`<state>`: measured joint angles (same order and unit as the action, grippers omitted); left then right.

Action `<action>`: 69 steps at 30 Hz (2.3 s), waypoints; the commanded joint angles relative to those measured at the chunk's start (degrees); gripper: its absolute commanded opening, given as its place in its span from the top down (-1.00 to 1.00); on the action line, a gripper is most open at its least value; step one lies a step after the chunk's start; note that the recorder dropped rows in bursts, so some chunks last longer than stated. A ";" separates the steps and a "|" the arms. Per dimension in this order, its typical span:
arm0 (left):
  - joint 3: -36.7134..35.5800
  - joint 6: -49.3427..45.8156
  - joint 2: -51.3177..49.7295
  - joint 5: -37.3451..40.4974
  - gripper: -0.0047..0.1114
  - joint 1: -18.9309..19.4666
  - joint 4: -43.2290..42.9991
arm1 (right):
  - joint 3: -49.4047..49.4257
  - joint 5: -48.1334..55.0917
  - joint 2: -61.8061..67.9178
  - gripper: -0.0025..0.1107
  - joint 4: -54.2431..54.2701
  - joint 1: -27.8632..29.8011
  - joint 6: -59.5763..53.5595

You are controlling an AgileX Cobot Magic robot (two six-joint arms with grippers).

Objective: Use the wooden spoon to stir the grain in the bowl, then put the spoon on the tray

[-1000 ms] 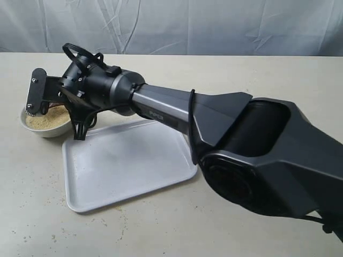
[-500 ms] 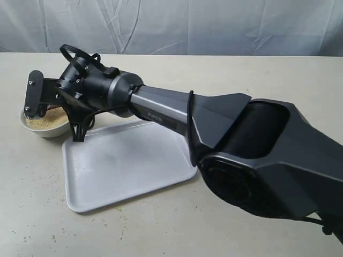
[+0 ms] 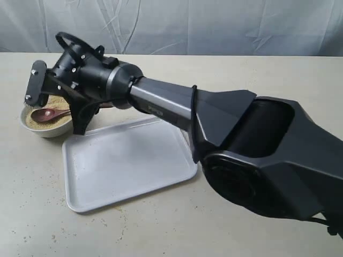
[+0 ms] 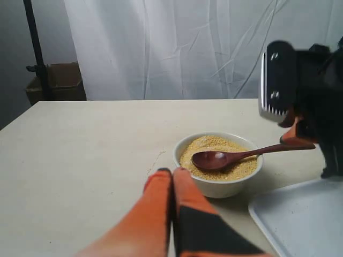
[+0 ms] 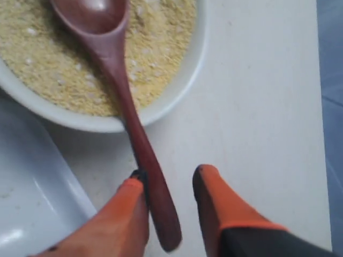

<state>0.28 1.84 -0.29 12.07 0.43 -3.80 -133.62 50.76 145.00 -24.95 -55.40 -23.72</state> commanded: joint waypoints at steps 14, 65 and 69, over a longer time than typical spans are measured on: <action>-0.28 0.06 0.29 -0.33 0.91 0.05 -0.05 | 55.34 -66.63 -24.85 0.40 59.73 -0.08 37.71; -0.28 0.06 0.29 -0.33 0.91 0.05 -0.05 | 44.70 -92.24 -0.26 0.73 55.02 2.10 87.53; -0.28 0.06 0.29 -0.33 0.91 0.05 -0.05 | 44.70 -96.02 -0.26 0.87 55.23 2.10 86.02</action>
<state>0.28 1.84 -0.29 12.07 0.43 -3.80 -89.22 -44.85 143.71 29.28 -53.34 64.18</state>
